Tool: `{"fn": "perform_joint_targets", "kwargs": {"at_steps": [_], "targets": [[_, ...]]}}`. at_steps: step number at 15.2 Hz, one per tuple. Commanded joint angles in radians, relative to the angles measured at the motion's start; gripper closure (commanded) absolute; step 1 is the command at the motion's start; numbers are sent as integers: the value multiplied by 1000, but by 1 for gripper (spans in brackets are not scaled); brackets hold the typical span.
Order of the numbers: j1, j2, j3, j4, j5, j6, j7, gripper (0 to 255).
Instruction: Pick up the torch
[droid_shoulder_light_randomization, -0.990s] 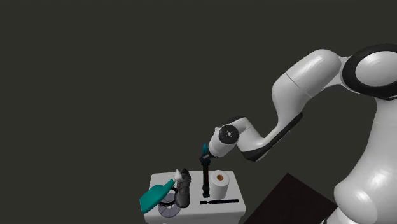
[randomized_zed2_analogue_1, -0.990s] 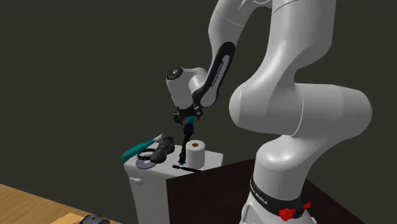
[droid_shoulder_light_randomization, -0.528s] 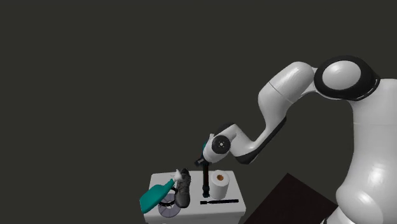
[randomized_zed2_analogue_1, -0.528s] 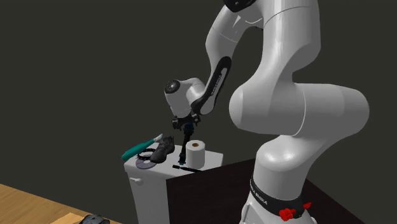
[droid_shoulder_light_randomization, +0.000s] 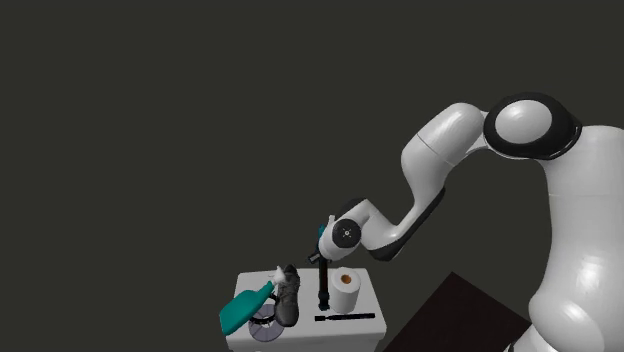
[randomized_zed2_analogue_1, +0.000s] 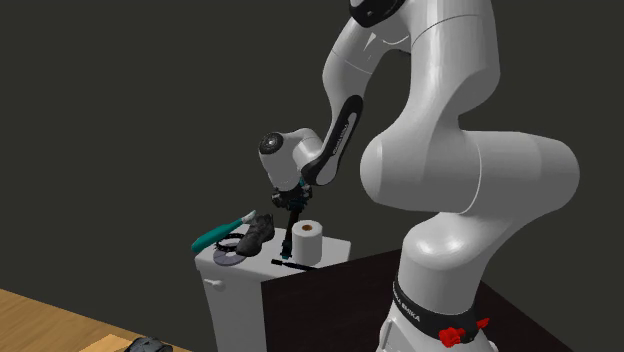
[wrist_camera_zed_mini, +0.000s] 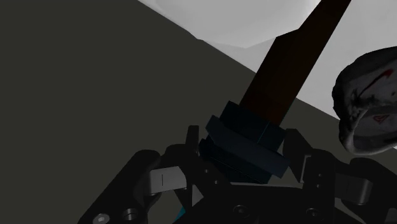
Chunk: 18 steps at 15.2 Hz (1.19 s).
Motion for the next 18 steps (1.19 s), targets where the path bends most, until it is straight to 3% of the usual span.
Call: {"fn": "perform_joint_targets", "kwargs": {"at_steps": [1,7,18], "targets": [[0,1,-1,0,-1,0,0,255],[0,0,-1,-1,0,0,0,255],[-55,-161,59,-56,175,52,-136,255]]}}
